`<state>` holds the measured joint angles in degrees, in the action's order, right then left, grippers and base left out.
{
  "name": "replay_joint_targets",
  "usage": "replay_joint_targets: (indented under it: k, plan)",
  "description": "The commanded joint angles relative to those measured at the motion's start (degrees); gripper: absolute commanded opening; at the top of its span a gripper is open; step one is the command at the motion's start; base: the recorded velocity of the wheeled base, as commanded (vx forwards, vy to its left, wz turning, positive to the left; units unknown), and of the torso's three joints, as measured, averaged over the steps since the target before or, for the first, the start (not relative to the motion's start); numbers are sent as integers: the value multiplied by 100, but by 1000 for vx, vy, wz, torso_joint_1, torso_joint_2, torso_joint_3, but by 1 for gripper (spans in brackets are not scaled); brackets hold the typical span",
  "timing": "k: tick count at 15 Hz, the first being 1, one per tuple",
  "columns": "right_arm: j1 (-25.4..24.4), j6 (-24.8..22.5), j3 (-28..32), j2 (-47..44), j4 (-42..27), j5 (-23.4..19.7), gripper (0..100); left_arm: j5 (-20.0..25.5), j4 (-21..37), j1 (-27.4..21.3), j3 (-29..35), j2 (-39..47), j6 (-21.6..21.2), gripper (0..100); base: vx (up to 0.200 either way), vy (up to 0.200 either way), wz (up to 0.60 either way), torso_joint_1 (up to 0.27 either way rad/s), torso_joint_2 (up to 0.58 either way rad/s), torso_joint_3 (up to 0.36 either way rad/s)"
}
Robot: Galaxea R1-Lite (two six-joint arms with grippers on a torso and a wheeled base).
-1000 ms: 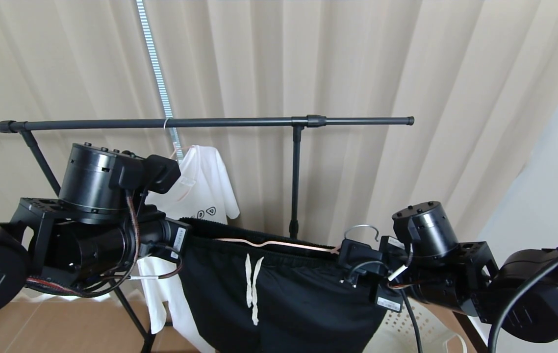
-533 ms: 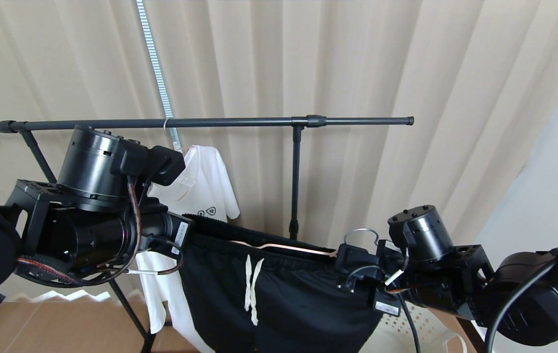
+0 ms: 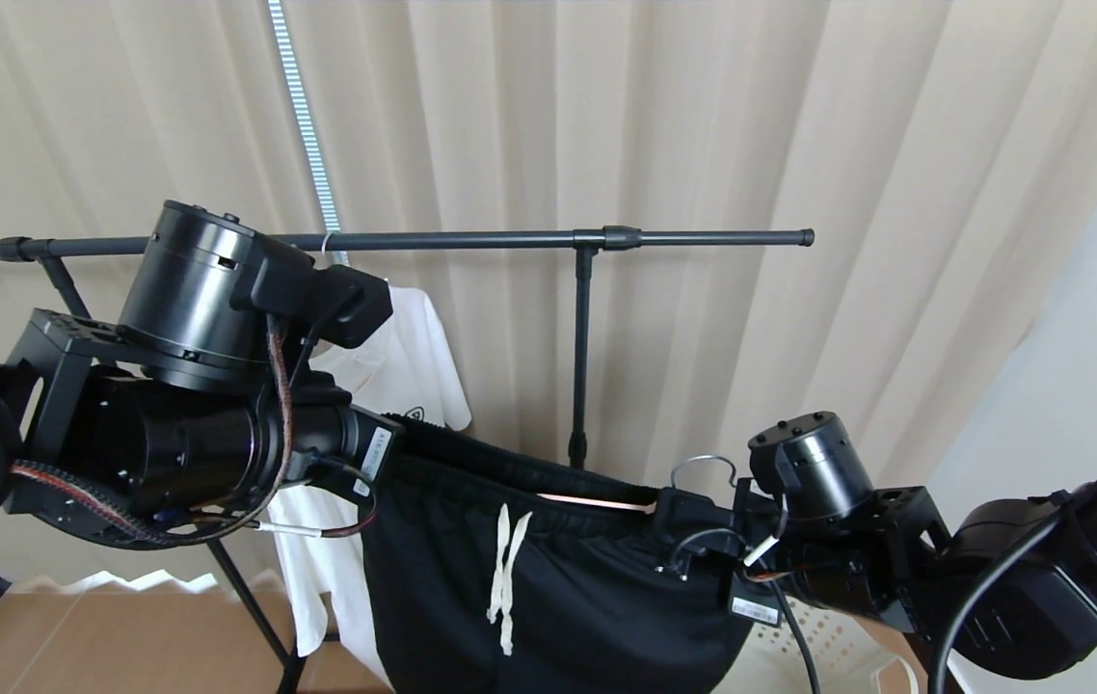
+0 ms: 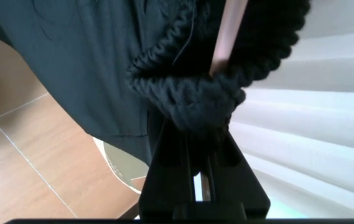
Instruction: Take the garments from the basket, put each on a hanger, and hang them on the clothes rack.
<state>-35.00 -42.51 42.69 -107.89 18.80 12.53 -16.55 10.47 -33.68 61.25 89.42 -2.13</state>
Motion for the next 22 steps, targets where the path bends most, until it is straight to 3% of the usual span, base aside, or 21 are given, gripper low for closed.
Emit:
replay_joint_targets:
  k: [1, 6, 10, 12, 16, 20, 22]
  plan:
    - [-51, -3, 29, -39, 10, 30, 0, 3, -1, -147, -7, 137, 20, 0, 0, 0, 0, 0, 0, 0]
    - [-121, 542, 240, 163, -17, 179, 0, -304, -19, -640, 19, 612, 240, 0, 0, 0, 0, 0, 0, 0]
    - [-121, 682, 257, 488, -17, 179, 0, -313, -10, -719, 1, 709, 380, 0, 0, 0, 0, 0, 0, 0]
    - [-156, 1096, 354, 541, -17, 179, 0, -313, -1, -780, -16, 735, 424, 0, 0, 0, 0, 0, 0, 0]
    - [-429, 1131, 196, 734, 1, 197, 0, -313, -1, -780, 89, 876, 653, 0, 0, 0, 0, 0, 0, 0]
    - [-666, 1131, 117, 681, 10, 434, 0, -313, 306, -789, 485, 972, 1101, 0, 0, 0, 0, 0, 0, 0]
    - [-824, 1131, 73, 523, 10, 601, 0, -313, 939, -868, 1074, 1104, 1716, 0, 0, 0, 0, 0, 0, 0]
